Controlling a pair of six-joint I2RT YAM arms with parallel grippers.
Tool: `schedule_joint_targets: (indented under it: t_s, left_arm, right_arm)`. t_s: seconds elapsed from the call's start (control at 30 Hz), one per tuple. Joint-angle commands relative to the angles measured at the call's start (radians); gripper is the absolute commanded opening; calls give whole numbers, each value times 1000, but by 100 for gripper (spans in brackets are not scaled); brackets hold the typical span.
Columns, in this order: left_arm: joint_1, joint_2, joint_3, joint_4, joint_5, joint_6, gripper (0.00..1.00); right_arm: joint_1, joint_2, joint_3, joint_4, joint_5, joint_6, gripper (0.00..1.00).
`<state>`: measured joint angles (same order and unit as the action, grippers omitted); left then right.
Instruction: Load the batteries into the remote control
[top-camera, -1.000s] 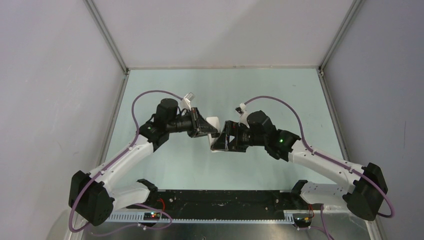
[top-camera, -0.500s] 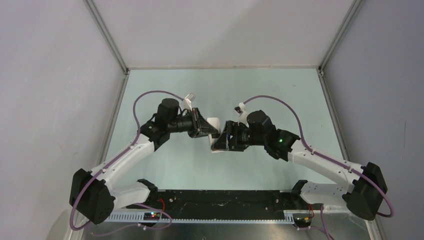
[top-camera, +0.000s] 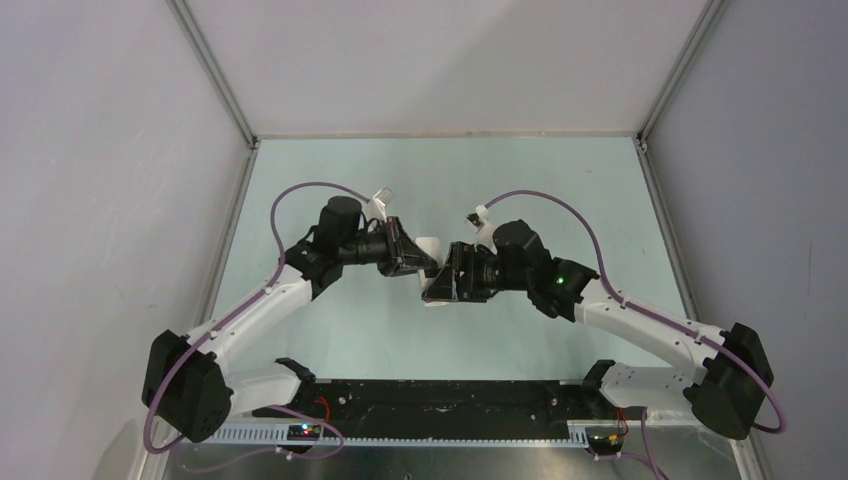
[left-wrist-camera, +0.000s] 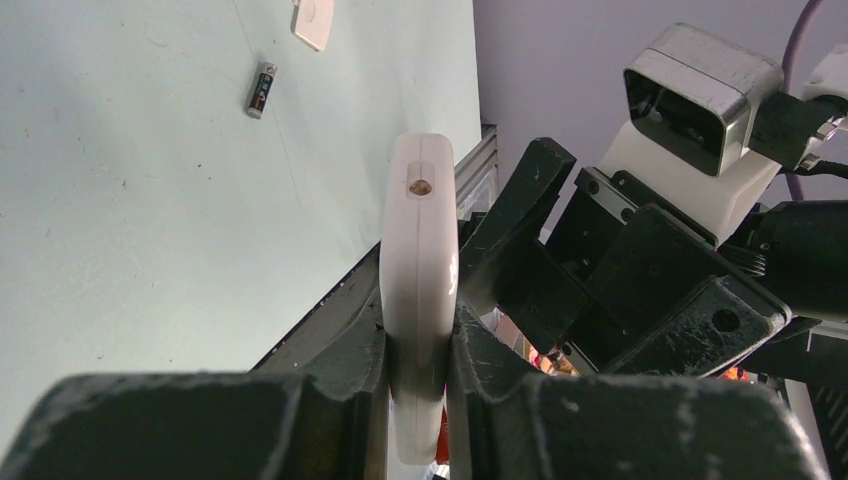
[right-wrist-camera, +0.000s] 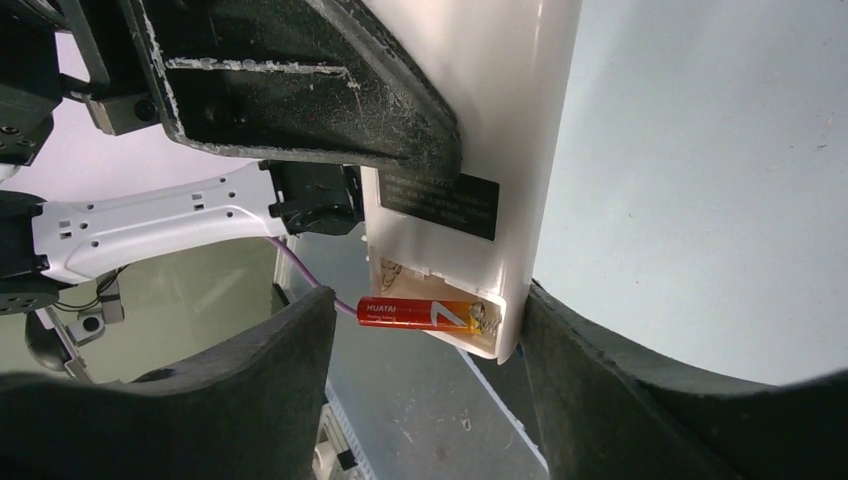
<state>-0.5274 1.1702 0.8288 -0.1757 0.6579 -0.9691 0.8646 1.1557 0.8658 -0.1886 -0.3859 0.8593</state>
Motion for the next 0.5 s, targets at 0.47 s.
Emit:
schedule_joint_targets:
  t_s: [0.47]
  left_arm:
    - [-9, 19, 29, 24, 19, -6, 0]
  right_arm:
    - [-7, -4, 6, 52, -29, -23, 48]
